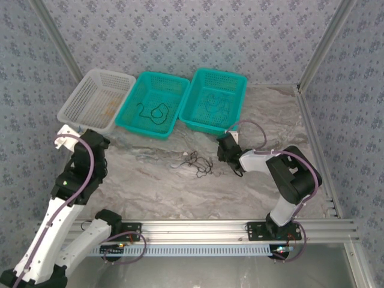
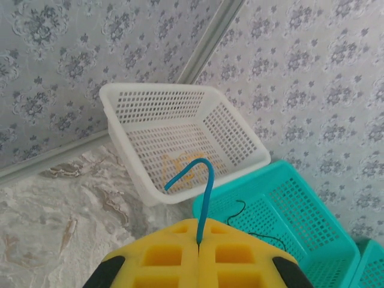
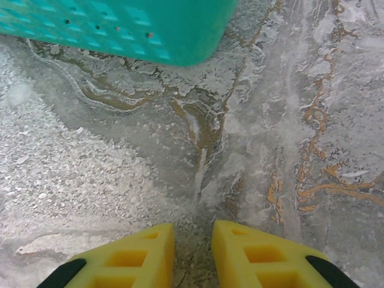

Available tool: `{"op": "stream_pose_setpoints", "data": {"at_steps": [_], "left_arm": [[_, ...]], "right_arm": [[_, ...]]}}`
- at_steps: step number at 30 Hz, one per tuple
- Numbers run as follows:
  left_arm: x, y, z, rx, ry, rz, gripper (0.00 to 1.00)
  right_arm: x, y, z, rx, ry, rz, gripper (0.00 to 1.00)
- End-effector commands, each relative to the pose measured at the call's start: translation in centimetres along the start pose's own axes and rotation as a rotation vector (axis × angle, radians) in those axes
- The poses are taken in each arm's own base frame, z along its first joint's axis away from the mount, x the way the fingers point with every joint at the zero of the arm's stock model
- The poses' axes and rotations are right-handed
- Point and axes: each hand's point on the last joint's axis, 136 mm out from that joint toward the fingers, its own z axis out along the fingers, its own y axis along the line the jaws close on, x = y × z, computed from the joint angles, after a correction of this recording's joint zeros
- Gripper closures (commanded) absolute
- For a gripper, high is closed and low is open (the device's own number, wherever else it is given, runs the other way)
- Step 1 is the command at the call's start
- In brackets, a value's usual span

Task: Untangle the cables

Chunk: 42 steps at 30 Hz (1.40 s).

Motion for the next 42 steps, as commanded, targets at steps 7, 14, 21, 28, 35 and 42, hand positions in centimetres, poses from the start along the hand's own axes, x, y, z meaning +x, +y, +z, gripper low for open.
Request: {"op": "stream_pose_setpoints", "data": {"at_steps": [7, 14, 21, 28, 35, 42], "left_arm": [[3.9, -3.6, 1.2, 0.14, 0.167, 0.049, 1.0], [7.6, -5.2, 2.7, 0.161, 0.284, 0.06, 1.0], [7.6, -5.1, 2.7, 0.164, 0.281, 0.065, 1.0], [7.7, -4.7, 2.8, 0.153, 0.274, 0.064, 1.0], [5.5, -4.6, 2.4, 0.123, 0.223, 0.133, 1.0], [1.0, -3.1, 1.7, 0.021, 0.088, 0.193, 1.0]], "right_arm": [[0.0, 3.1, -2.1, -0.195, 0.008, -0.067, 0.62], [-1.9, 11.7, -7.0, -0.493, -0.068, -0.339, 0.24], [3.7, 15.6, -5.8, -0.619, 0.054, -0.492, 0.13], [5.5, 16.3, -2.8, -0.449, 0.119, -0.557, 0.12], [5.2, 12.0, -0.8, -0.146, 0.103, -0.462, 0.59], [4.8, 5.7, -1.1, 0.011, 0.107, -0.352, 0.81]]}}
